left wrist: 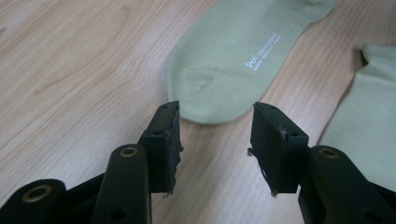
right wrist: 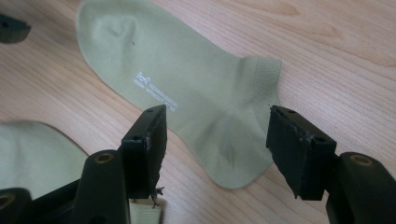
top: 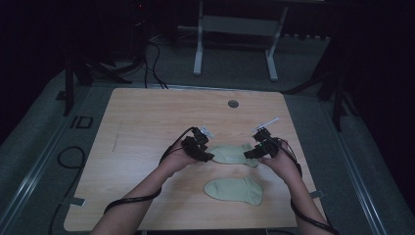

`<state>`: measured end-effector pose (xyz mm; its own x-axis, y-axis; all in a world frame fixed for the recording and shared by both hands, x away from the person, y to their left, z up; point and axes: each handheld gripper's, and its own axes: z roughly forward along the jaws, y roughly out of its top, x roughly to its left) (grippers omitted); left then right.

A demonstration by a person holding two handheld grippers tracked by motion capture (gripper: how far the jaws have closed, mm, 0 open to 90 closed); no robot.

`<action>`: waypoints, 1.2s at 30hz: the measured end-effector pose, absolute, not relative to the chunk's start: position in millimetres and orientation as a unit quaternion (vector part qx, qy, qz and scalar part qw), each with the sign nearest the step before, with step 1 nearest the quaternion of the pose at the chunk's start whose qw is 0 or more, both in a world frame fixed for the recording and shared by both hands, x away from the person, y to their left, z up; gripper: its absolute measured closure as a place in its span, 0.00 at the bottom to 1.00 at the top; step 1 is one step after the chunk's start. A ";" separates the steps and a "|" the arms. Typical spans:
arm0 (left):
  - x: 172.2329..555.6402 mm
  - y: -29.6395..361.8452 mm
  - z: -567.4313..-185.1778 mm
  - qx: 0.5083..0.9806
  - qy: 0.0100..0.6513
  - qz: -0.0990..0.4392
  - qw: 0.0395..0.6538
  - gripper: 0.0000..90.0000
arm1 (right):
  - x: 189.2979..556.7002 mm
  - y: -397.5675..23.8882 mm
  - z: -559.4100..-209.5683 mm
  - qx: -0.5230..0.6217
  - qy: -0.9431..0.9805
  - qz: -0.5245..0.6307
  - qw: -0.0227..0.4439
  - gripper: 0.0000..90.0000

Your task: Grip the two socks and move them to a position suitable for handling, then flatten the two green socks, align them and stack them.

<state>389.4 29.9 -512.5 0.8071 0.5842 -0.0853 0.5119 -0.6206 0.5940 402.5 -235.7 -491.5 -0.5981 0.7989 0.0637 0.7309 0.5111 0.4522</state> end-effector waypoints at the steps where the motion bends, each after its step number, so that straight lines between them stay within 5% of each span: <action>1: 387.7 30.9 -511.5 0.899 0.304 0.058 0.311 0.58 | 400.4 -236.4 -490.8 0.440 0.865 0.229 0.073 0.41; 5: 380.0 34.7 -508.3 0.901 0.299 0.053 0.309 0.56 | 395.4 -238.6 -491.0 0.442 0.864 0.227 0.077 0.41; 16: 338.2 38.3 -507.6 0.908 0.274 0.032 0.316 0.56 | 360.4 -253.7 -495.1 0.423 0.870 0.246 0.061 0.61; 30: 309.9 28.9 -534.9 0.921 0.256 0.022 0.293 0.58 | 307.3 -271.3 -523.5 0.418 0.877 0.227 0.065 0.65; 36: 305.9 27.4 -543.2 0.925 0.253 0.038 0.282 0.67 | 299.3 -267.2 -535.1 0.409 0.887 0.200 0.076 0.67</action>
